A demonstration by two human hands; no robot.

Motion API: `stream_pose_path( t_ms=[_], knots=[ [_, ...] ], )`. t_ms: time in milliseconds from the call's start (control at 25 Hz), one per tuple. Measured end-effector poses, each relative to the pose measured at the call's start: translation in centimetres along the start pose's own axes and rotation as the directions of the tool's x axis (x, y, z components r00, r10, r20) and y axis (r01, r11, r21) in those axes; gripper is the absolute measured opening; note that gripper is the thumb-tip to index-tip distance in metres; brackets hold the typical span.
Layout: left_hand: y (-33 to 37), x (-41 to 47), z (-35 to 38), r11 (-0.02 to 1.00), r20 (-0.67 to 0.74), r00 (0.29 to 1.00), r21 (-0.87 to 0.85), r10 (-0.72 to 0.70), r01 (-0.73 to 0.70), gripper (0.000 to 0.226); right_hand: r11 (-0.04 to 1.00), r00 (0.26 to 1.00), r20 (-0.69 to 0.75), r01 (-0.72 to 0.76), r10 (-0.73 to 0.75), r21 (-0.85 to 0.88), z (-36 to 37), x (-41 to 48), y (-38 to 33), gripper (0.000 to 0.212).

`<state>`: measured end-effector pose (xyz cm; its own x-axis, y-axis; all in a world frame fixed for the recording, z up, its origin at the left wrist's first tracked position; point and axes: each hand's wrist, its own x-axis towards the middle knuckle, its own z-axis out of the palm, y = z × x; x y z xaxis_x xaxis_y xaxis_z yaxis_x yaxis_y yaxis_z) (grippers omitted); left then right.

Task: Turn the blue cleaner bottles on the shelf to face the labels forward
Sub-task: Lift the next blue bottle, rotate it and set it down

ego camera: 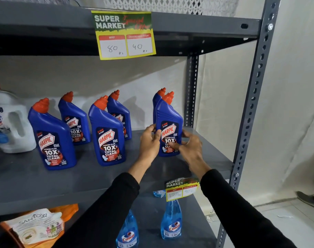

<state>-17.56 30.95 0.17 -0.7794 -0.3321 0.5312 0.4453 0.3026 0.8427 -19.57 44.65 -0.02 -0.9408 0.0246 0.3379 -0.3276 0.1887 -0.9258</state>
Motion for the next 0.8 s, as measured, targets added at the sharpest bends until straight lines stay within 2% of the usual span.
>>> stream_pose_path(
  t_ms=[160, 240, 360, 480, 800],
  knots=[
    [-0.4, -0.1, 0.1, 0.999, -0.005, 0.999, 0.019, -0.038, 0.038, 0.025, 1.000, 0.999, 0.032, 0.001, -0.001, -0.017, -0.1, 0.1, 0.5, 0.068],
    [-0.7, -0.4, -0.1, 0.999, 0.018, 0.999, 0.033, -0.043, 0.043, 0.027, 1.000, 0.997, 0.078, -0.002, 0.002, -0.003, -0.5, 0.1, 0.7, 0.061],
    [-1.5, -1.0, -0.6, 0.986, 0.057, 0.996, 0.155, -0.073, 0.063, 0.031, 1.000, 0.990, 0.141, -0.017, 0.017, -0.006, -1.5, 0.7, 1.2, 0.045],
    [-1.7, -1.0, -0.7, 0.955, 0.017, 0.994, 0.279, -0.106, 0.097, 0.030, 0.999, 0.982, 0.189, -0.005, 0.014, -0.045, -2.1, 1.4, 1.6, 0.040],
    [-1.2, -1.8, -0.3, 0.951, -0.037, 0.991, 0.279, -0.128, 0.134, 0.030, 0.999, 0.974, 0.224, -0.033, 0.040, -0.037, -2.5, 1.3, 2.0, 0.040]
  ],
)
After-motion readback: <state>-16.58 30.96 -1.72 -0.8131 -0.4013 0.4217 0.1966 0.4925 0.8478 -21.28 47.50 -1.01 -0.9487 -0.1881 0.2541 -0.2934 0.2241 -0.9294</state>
